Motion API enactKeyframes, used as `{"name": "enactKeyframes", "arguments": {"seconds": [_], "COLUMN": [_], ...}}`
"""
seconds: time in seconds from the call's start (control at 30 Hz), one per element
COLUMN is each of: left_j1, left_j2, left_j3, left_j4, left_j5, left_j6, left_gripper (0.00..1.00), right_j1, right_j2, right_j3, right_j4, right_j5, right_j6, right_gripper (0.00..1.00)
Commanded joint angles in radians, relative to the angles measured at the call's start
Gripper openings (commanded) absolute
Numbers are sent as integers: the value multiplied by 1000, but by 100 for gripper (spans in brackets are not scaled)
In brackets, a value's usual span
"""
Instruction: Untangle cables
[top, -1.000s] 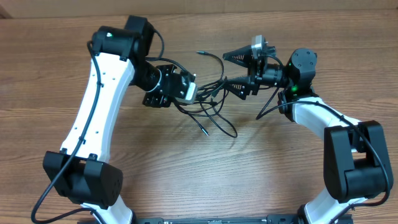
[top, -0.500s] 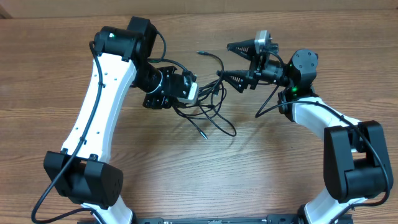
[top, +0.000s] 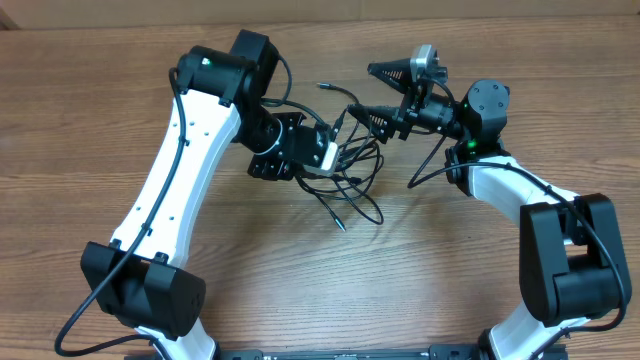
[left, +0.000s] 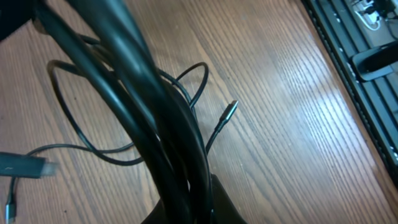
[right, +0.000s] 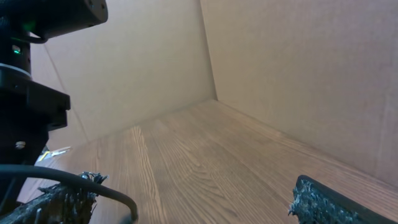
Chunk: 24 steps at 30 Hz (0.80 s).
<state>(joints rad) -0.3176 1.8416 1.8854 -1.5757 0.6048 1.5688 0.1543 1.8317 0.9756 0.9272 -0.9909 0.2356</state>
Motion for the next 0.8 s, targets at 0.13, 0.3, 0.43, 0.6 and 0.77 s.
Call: {"name": "enactKeyframes", "arguments": {"seconds": [0.13, 0.3, 0.43, 0.6, 0.77], "left_j1": [-3, -19, -14, 10, 30], "left_j2": [4, 4, 4, 4, 4], "left_j3": [0, 0, 0, 0, 0], "left_j4": [-2, -43, -43, -40, -34], "left_j5": [59, 41, -14, -56, -61], "left_j6": [-77, -78, -86, -92, -92], "left_gripper": [4, 4, 4, 4, 4], "right_j1": [3, -5, -30, -76, -112], "right_j2": [-23, -23, -23, -23, -23], "right_j3": [8, 8, 8, 8, 8], "right_j4": [-1, -34, -136, -265, -361], "right_j5": [52, 288, 406, 414, 394], "right_j6": [2, 2, 2, 3, 46], "right_gripper": [100, 100, 100, 100, 100]}}
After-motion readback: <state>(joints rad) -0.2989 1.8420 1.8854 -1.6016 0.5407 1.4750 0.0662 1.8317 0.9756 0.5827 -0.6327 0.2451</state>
